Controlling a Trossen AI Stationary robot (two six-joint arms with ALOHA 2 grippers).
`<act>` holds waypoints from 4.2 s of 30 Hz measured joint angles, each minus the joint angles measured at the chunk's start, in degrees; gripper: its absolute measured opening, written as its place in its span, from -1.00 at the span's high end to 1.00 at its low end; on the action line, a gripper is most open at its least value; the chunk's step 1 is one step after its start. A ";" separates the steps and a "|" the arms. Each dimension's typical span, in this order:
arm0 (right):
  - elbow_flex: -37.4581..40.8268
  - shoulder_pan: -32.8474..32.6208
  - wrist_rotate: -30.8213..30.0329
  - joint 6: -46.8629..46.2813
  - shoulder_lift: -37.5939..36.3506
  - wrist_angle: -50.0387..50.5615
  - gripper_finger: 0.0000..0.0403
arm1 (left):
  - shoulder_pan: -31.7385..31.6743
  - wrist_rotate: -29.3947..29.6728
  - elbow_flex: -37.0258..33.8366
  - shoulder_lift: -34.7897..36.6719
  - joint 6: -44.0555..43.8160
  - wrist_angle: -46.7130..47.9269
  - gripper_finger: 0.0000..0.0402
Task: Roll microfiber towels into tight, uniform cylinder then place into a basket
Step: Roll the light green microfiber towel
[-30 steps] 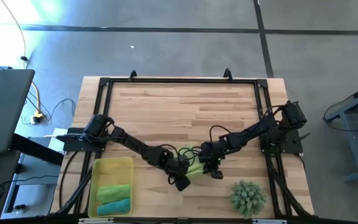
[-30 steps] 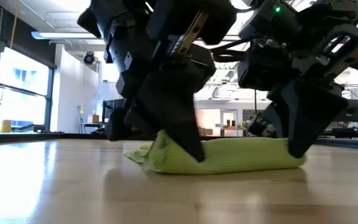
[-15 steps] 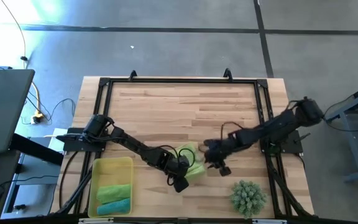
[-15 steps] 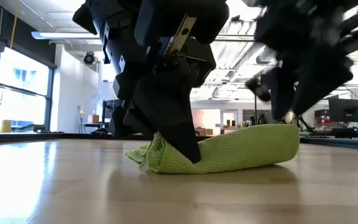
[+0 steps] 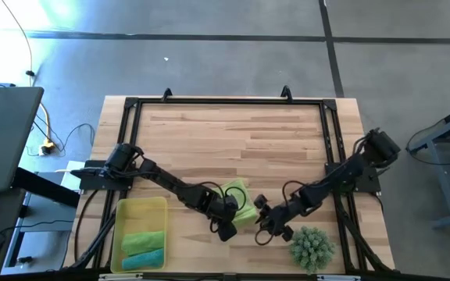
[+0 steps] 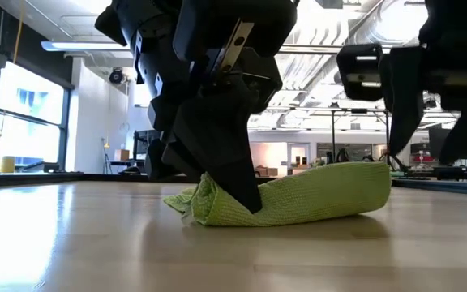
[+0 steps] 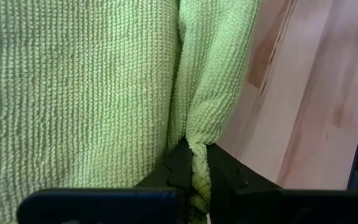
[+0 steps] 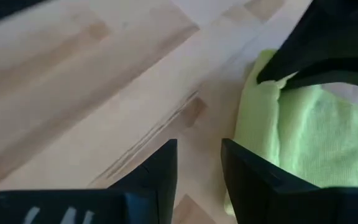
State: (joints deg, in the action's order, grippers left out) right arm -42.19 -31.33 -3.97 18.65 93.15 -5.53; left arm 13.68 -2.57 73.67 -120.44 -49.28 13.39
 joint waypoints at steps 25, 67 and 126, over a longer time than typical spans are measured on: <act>-0.07 -0.77 -12.46 7.13 4.98 -4.93 0.41 | -0.38 -0.18 -0.02 0.00 -0.02 -0.09 0.92; -0.31 8.85 9.38 -24.06 9.03 1.25 0.98 | -0.17 -8.91 -0.29 7.50 13.20 -1.66 0.54; -0.15 20.64 34.48 -42.20 9.35 -2.02 0.98 | 6.07 6.47 0.12 -1.92 4.28 -10.85 0.89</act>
State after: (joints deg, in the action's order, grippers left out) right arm -42.34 -10.69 30.51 -23.55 102.50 -7.55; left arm 19.76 3.90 73.79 -122.36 -45.00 2.54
